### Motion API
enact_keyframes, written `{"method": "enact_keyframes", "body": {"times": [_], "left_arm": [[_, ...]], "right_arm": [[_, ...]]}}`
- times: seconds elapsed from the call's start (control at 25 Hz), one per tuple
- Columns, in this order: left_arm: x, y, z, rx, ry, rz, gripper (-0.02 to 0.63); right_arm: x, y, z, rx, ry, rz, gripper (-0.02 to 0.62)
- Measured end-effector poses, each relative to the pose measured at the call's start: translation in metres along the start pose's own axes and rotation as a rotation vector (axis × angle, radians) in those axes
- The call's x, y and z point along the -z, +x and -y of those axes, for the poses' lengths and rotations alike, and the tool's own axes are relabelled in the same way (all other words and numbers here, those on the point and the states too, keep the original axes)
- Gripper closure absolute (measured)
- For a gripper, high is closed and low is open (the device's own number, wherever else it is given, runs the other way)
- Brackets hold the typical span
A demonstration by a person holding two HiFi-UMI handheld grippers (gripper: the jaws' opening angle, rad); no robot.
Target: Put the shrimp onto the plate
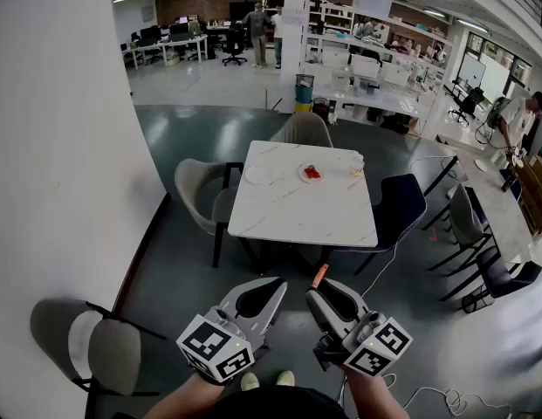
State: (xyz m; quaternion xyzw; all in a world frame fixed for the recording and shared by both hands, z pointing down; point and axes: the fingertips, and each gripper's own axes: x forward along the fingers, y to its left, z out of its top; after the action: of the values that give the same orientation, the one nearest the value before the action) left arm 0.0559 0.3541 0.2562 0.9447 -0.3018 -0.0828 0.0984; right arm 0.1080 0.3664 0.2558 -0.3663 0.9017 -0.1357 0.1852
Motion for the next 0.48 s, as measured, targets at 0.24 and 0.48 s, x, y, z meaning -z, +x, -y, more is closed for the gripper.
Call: {"method": "enact_keyframes", "body": {"times": [0.24, 0.48], "left_arm": [[0.003, -0.001, -0.009, -0.023, 0.047, -0.015, 0.598], [0.003, 0.006, -0.024, -0.050, 0.091, -0.030, 0.598]], "right_arm": [[0.007, 0.005, 0.006, 0.033, -0.051, -0.023, 0.489], [0.012, 0.016, 0.011, 0.048, -0.070, -0.036, 0.489]]}}
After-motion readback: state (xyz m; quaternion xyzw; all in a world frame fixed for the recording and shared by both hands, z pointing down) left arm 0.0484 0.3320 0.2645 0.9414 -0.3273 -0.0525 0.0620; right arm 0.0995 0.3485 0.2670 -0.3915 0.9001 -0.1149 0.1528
